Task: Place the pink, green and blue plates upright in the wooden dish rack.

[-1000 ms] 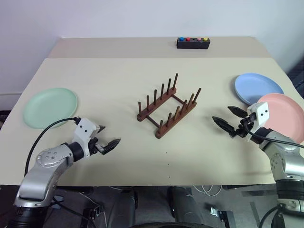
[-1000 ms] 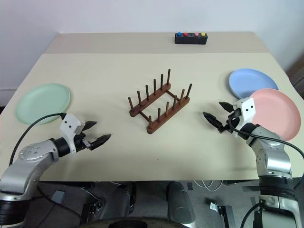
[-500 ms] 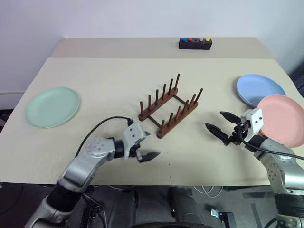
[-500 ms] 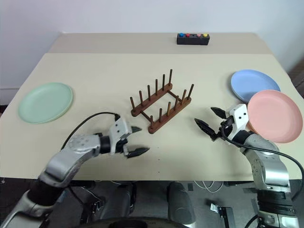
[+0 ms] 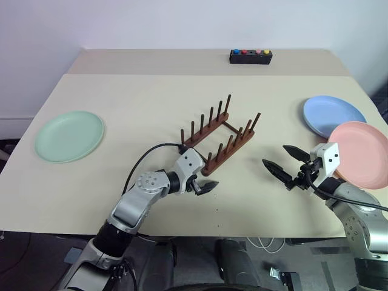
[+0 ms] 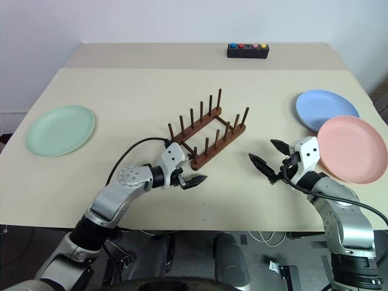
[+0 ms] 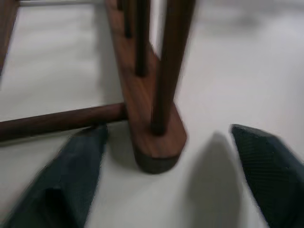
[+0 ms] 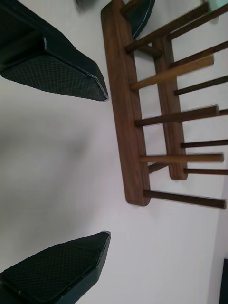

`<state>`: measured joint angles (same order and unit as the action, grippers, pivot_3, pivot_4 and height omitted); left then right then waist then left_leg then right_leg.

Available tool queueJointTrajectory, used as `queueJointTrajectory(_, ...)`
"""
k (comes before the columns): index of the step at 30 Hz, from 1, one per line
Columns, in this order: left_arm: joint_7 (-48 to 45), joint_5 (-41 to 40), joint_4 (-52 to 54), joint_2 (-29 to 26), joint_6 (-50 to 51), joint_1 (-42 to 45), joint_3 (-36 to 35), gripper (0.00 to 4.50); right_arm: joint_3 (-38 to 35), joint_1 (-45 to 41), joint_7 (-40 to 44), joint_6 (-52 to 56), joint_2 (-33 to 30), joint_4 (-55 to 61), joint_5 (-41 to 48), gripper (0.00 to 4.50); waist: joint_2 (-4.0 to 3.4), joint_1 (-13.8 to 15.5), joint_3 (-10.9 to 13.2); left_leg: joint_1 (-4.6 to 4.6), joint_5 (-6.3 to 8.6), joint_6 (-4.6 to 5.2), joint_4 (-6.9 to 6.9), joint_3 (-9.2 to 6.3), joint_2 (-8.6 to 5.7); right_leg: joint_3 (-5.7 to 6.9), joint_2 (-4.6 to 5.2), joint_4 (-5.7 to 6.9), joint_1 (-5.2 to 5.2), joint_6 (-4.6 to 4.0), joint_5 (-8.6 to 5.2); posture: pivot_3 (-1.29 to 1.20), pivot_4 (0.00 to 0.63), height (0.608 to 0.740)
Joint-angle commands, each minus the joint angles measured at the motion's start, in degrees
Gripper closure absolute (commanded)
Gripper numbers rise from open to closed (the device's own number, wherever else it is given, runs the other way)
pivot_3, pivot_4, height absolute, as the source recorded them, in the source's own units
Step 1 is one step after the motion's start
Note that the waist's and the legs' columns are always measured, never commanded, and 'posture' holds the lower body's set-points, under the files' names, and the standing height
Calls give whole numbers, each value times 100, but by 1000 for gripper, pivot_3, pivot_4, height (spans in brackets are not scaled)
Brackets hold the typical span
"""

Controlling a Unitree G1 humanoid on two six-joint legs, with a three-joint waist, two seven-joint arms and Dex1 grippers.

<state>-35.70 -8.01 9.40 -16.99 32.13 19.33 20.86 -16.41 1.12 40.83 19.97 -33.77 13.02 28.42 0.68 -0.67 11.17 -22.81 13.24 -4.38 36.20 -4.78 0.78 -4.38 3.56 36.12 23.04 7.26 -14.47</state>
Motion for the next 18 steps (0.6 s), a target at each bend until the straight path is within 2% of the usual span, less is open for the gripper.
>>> queueJointTrajectory(1, 33, 48, -114, 63, -24, -19, 25, 2356, -88, -87, 37, 33, -71, 236, 126, 0, -1, -10, -1, 1, 0, 0, -1, 0, 0, 0, 0, 0, 0, 0, 0, 0, 150, 730)
queueJointTrajectory(3, 43, 84, -161, 65, -98, -20, 23, 3355, -46, -38, 124, 97, -128, 287, 130, 0, -2, 4, -1, 1, 0, 0, -2, 0, 0, 0, 0, 0, 0, 1, 0, 0, 150, 730)
queueJointTrajectory(4, 42, 102, -173, 64, -127, -24, 23, 3662, -32, -9, 160, 122, -153, 313, 128, 0, -2, 3, -2, 1, 0, 0, -1, 0, 0, 0, 0, 1, -1, 1, 0, 0, 150, 730)
queueJointTrajectory(8, -129, 260, -445, -100, -571, 97, 32, 3702, -35, 238, 366, 139, -336, 382, 33, 0, -2, 4, -2, 10, 0, 0, -2, 0, 0, 0, 0, -2, -10, 0, -1, 0, 150, 730)
queueJointTrajectory(12, -1327, 5, -599, -654, -1483, 222, 11, 3702, -495, 340, 378, 48, -569, 165, 21, 0, -3, -22, -2, 17, 0, 0, -5, 1, 0, 0, 0, -3, -15, -1, -3, 0, 150, 730)
queueJointTrajectory(14, -1981, -166, -762, -939, -1631, 362, 25, 3702, -630, 390, 434, -1, -674, 54, -14, 0, -3, -23, -2, 20, 1, 0, -10, 3, 0, -1, 0, -3, -15, -2, -4, 0, 150, 730)
queueJointTrajectory(18, -2909, -413, -1152, -1152, -1915, 780, -19, 3702, -706, 496, 454, -41, -726, 57, -42, 0, -2, -4, -1, 17, 1, 1, -9, 3, 1, 0, 0, -5, -15, -3, -4, 0, 150, 730)
